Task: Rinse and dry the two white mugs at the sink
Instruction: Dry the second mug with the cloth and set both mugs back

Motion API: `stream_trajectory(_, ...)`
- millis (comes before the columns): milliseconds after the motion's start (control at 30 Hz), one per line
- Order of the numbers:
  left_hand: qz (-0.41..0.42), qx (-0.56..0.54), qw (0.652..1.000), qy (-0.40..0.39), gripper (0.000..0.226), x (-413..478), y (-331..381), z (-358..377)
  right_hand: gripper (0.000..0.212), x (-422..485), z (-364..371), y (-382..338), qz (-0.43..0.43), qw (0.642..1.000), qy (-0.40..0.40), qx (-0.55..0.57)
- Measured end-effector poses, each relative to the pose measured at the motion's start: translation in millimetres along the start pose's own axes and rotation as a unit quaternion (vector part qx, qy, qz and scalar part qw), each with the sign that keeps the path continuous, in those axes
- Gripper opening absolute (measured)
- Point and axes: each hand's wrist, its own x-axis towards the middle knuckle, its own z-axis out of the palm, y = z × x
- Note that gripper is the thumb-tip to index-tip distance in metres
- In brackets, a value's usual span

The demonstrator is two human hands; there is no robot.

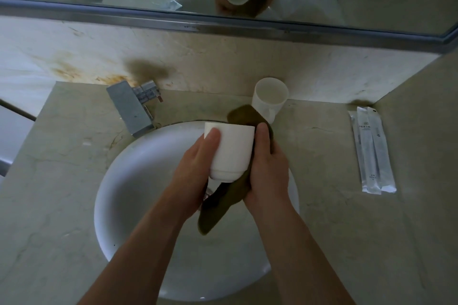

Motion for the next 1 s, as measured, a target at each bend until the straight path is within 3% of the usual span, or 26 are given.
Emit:
stream_trajectory(100, 0.062, 0.141, 0.988, 0.034, 0.045, 0, 2, 0, 0.033, 2, 4, 6, -0.039, 0.997, 0.058, -0.032)
stream_trajectory(267, 0.049, 0.136, 0.984, 0.101, 0.078, -1, 1, 22, 0.033, -8, 10, 13, -0.088, 0.992, 0.065, -0.066)
stream_trajectory(367, -0.018, -0.041, 0.995, 0.086, 0.072, 1, 2, 23, 0.034, -17, 13, 19, -0.042, 0.999, 0.027, 0.023)
stream_trajectory(433, -0.065, -0.185, 0.98, 0.043, 0.067, -3, 3, 27, 0.041, -15, 12, 20, 0.015, 0.993, -0.001, 0.117)
stream_trajectory(500, -0.075, -0.226, 0.971, 0.026, 0.065, -8, 0, 33, 0.051, -8, 9, 19, 0.072, 0.976, -0.034, 0.201)
stream_trajectory(633, -0.007, -0.155, 0.985, 0.08, 0.057, 1, -2, 34, 0.042, 1, 9, 24, 0.141, 0.964, -0.048, 0.221)
stream_trajectory(767, 0.074, -0.041, 0.991, 0.106, 0.057, 9, 0, 29, 0.028, 4, 7, 40, 0.157, 0.962, -0.051, 0.219)
stream_trajectory(867, 0.063, -0.032, 0.996, 0.062, 0.055, 5, -4, 19, 0.027, 2, 0, 39, 0.145, 0.96, -0.071, 0.228)
stream_trajectory(1000, -0.045, -0.175, 0.981, -0.069, 0.072, -8, -10, 14, 0.032, 18, -9, 29, 0.152, 0.953, -0.107, 0.238)
